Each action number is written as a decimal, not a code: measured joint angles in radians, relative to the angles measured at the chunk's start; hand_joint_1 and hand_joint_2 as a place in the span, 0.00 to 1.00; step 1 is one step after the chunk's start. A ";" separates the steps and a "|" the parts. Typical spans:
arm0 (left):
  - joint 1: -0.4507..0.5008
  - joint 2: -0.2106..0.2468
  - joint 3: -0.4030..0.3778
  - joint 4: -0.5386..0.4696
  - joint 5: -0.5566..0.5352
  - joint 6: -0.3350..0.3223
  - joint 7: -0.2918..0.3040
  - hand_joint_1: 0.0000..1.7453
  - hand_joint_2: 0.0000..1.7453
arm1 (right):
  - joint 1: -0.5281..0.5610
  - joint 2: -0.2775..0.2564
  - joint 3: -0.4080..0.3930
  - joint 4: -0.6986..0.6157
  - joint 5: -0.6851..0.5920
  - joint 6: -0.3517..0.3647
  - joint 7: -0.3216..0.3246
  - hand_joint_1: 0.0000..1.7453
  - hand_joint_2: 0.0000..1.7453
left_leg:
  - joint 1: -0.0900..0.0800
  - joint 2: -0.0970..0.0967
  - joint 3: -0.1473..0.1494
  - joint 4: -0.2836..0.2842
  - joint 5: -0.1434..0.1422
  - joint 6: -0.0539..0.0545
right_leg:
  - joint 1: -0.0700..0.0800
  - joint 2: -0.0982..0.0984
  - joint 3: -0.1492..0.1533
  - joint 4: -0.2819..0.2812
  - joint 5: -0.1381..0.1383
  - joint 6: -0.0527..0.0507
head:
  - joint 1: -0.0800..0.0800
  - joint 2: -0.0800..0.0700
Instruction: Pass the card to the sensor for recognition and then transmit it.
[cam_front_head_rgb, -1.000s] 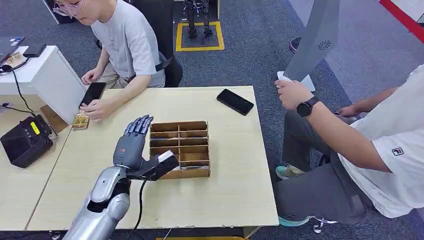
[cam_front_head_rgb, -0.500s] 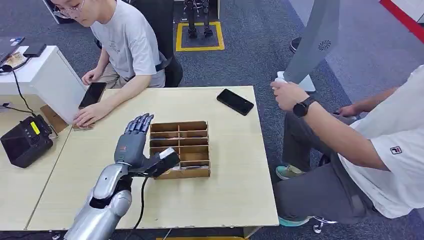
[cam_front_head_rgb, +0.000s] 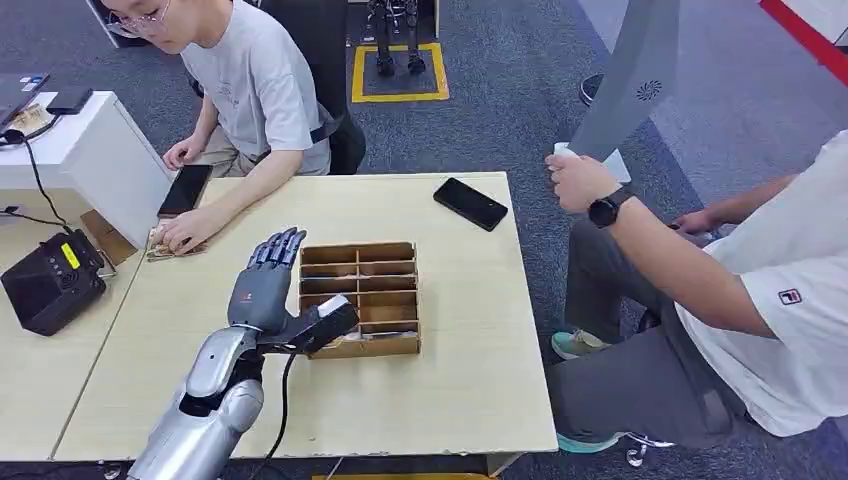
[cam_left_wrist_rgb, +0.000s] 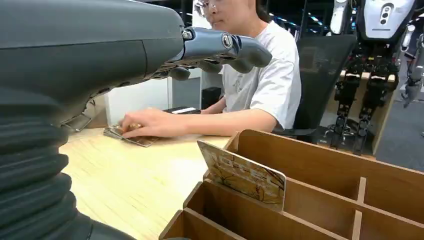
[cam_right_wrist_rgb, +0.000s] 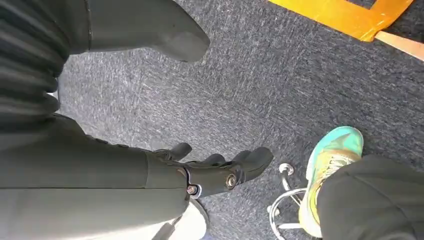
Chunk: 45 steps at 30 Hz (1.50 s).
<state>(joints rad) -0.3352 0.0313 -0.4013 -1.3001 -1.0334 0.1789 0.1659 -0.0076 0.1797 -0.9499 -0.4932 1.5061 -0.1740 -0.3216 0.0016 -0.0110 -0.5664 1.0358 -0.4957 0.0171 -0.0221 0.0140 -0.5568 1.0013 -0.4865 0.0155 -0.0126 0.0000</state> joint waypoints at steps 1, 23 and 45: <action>0.000 0.000 0.000 0.000 0.000 0.001 -0.001 0.00 1.00 | 0.000 -0.001 0.004 0.002 -0.006 -0.002 0.001 0.00 1.00 | 0.000 0.000 0.000 0.000 0.000 0.000 | 0.000 0.000 0.000 0.000 0.000 0.000 | 0.000 0.000; -0.005 -0.003 0.000 0.000 -0.011 0.001 -0.008 0.00 1.00 | 0.000 -0.016 0.068 0.026 -0.063 -0.016 0.016 0.00 1.00 | 0.000 0.000 0.000 0.000 0.000 0.000 | 0.000 0.000 0.000 0.000 0.000 0.000 | 0.000 0.000; -0.012 -0.003 0.000 0.024 -0.105 0.032 0.000 0.00 1.00 | 0.000 -0.029 0.169 0.027 -0.115 -0.026 0.027 0.00 1.00 | 0.000 0.000 0.000 0.000 0.000 0.000 | 0.000 0.000 0.000 0.000 0.000 0.000 | 0.000 0.000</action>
<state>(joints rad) -0.3473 0.0282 -0.4017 -1.2760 -1.1387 0.2110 0.1656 -0.0077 0.1503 -0.7805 -0.4658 1.3909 -0.2003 -0.2949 0.0016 -0.0109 -0.5664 1.0359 -0.4957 0.0171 -0.0221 0.0141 -0.5570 1.0013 -0.4865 0.0155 -0.0126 0.0000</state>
